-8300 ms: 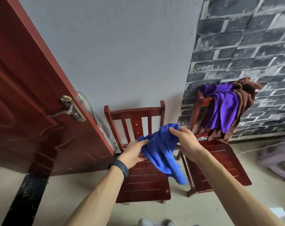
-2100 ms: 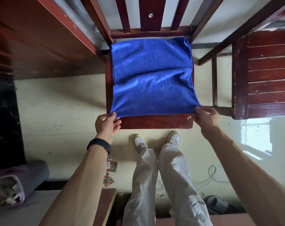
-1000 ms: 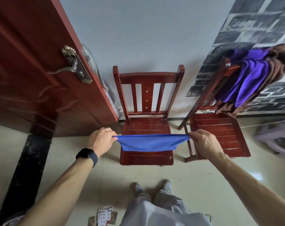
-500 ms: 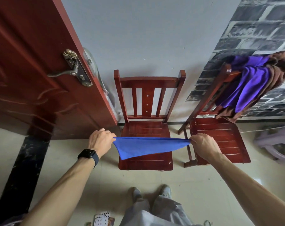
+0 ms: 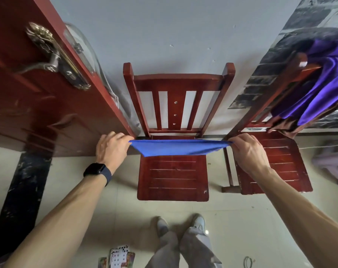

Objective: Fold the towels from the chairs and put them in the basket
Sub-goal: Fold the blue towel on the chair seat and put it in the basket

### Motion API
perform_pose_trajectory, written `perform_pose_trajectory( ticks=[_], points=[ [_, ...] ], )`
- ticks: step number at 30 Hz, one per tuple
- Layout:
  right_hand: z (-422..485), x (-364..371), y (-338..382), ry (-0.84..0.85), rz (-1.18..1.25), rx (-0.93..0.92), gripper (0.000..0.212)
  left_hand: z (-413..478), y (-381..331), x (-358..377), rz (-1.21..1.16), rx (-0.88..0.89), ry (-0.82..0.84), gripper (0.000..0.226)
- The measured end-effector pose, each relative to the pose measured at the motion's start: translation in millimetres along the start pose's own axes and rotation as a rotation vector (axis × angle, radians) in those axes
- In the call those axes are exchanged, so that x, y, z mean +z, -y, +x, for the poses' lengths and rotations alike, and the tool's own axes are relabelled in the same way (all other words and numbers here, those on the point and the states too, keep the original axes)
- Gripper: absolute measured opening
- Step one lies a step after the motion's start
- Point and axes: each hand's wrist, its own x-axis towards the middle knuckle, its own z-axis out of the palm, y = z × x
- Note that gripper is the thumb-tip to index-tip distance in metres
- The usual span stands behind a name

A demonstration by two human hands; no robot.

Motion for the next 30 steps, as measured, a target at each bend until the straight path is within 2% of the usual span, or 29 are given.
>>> perform_pose_trajectory(
  ticks=[4, 7, 16, 21, 24, 27, 30],
  points=[
    [-20.3, 21.2, -1.9, -0.036, 0.001, -0.005, 0.016, -16.7, -0.2, 21.2, -0.027, -0.003, -0.042, 0.015],
    [-41.8, 55.2, -12.0, 0.038, -0.007, 0.015, 0.016, -42.5, -2.7, 53.9, -0.042, 0.025, 0.015, 0.019],
    [-139.4, 196.2, -43.4, 0.294, -0.008, 0.157, 0.018, -156.5, -25.6, 177.6, -0.005, -0.076, 0.457, 0.021],
    [-183.5, 219.0, -40.2, 0.448, 0.042, 0.264, 0.014, -196.9, -22.6, 202.5, -0.074, -0.14, 0.642, 0.02],
    [-181.4, 216.8, -37.3, 0.487, 0.161, 0.397, 0.009, -191.3, -17.8, 196.5, -0.277, -0.306, 0.656, 0.014],
    [-157.8, 212.4, -34.3, 0.519, 0.345, 0.597, 0.007, -170.5, -7.9, 197.9, -0.684, -0.625, 0.749, 0.011],
    [-123.3, 206.8, -33.2, 0.508, 0.606, 0.814, 0.01, -143.0, 4.5, 208.5, -1.037, -0.807, 0.754, 0.014]
  ],
)
